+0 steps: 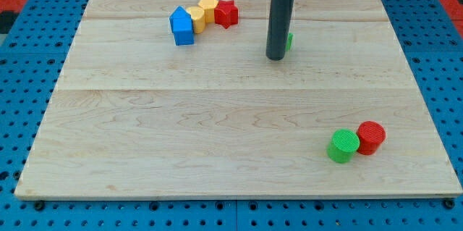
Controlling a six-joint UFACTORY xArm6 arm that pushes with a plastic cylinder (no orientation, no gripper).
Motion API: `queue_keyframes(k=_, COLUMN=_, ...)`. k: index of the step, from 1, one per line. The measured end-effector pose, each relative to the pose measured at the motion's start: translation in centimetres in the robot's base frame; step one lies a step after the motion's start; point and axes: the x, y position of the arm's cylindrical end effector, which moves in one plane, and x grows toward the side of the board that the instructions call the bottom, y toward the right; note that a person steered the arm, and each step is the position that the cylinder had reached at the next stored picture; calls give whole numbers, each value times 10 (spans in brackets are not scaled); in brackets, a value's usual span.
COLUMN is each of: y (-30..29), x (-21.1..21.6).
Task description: Bring the red circle close to the right side of the red star
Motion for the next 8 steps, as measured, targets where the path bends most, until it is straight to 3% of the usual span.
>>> queue_keyframes(k=2, y=-25, x=-66)
queue_keyframes(k=5, y=102, x=-91)
queue_keyframes(k=6, y=122, x=-35)
queue_keyframes(k=7, y=123, x=69)
queue_keyframes(k=8, y=150, x=122)
